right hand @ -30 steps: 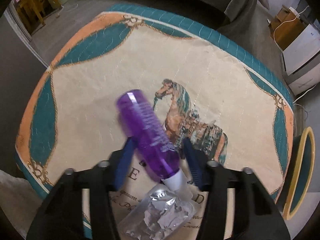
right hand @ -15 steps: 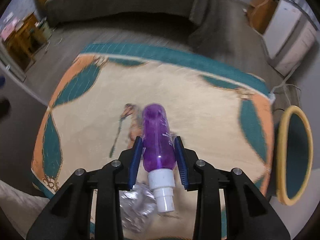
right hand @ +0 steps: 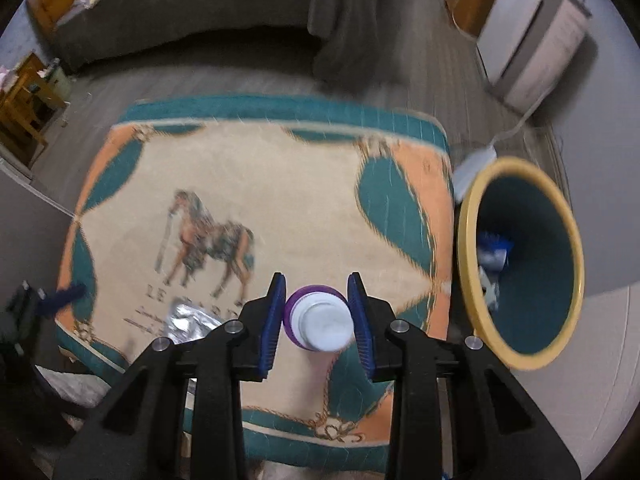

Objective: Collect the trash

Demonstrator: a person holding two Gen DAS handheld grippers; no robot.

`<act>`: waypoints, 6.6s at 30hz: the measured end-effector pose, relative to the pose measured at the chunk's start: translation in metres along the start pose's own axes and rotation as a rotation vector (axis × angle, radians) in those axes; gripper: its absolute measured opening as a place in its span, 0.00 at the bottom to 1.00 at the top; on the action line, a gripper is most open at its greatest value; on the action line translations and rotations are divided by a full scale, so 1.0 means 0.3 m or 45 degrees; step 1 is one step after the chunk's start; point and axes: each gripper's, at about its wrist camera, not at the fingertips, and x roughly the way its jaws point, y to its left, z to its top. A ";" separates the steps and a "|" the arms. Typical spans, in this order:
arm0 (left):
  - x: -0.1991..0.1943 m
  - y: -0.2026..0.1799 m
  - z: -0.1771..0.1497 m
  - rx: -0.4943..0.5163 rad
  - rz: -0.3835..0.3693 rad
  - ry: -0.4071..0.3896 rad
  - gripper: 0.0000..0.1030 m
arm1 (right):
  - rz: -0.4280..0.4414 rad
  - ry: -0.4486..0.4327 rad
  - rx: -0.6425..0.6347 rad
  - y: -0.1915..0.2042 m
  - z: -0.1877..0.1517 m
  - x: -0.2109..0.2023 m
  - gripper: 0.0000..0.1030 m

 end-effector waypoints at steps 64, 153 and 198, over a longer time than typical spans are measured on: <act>-0.114 -0.024 0.151 0.017 -0.060 -0.247 0.67 | 0.115 -0.119 0.173 -0.145 0.035 -0.090 0.31; -0.277 -0.545 0.415 0.337 -0.153 -0.440 0.95 | -0.263 -0.458 0.737 -0.796 -0.372 -0.462 0.94; -0.376 -0.517 0.376 0.374 -0.163 -0.529 0.95 | -0.342 -0.469 0.680 -0.720 -0.366 -0.508 0.94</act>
